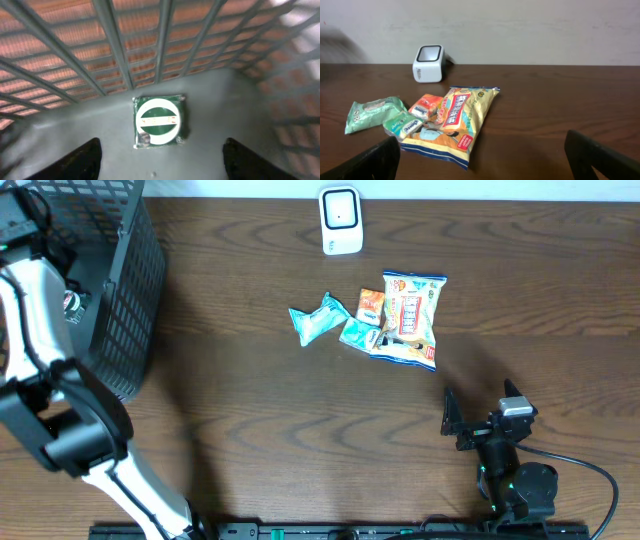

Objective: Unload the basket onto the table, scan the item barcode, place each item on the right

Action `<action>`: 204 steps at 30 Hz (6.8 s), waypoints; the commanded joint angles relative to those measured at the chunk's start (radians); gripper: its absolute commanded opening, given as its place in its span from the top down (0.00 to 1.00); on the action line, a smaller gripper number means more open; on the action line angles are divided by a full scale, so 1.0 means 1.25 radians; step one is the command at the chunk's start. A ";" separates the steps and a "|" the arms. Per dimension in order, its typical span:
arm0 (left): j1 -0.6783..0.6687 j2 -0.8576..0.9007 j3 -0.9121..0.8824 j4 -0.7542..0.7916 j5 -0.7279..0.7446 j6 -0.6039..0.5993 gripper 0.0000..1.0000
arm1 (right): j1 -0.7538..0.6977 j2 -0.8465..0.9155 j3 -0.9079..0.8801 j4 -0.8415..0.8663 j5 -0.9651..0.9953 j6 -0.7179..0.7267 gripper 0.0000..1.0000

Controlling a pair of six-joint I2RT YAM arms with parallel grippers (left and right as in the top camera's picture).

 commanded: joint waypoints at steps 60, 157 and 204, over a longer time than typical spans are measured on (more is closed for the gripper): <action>-0.033 -0.371 -0.008 0.037 0.346 -0.031 0.50 | -0.002 -0.003 -0.001 -0.003 0.006 -0.009 0.01; -0.453 -0.136 -0.008 -0.153 0.197 0.386 0.02 | -0.002 -0.003 -0.001 -0.003 0.006 -0.009 0.01; -0.423 -0.136 -0.009 -0.165 0.199 0.361 0.02 | -0.002 -0.003 -0.001 -0.003 0.006 -0.009 0.01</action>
